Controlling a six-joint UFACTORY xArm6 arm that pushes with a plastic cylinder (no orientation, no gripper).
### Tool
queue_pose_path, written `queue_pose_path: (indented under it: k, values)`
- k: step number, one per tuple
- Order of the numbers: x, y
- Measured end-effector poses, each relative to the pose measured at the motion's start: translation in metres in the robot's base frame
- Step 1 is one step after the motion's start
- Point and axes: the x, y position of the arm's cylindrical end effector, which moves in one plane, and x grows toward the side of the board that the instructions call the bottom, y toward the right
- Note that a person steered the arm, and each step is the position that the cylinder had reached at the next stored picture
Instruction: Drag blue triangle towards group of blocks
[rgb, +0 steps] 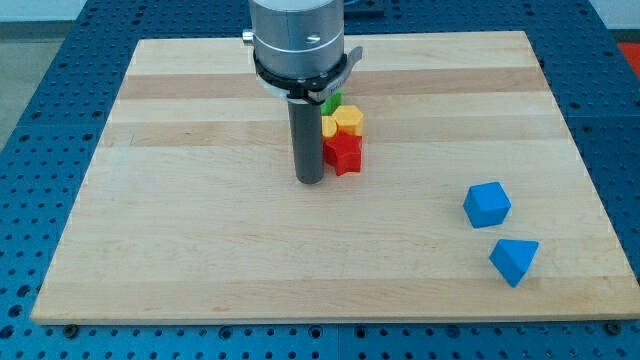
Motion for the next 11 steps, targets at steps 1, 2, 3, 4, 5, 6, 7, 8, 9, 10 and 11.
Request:
queue_pose_path:
  k: [1,2,3,4,5,6,7,8,9,10,11]
  values:
    - [0.02,0.006]
    - [0.086,0.049]
    - [0.106,0.115]
    - [0.111,0.154]
    - [0.133,0.172]
    - [0.16,0.184]
    - [0.161,0.185]
    - [0.131,0.226]
    - [0.118,0.231]
    - [0.118,0.231]
    - [0.118,0.215]
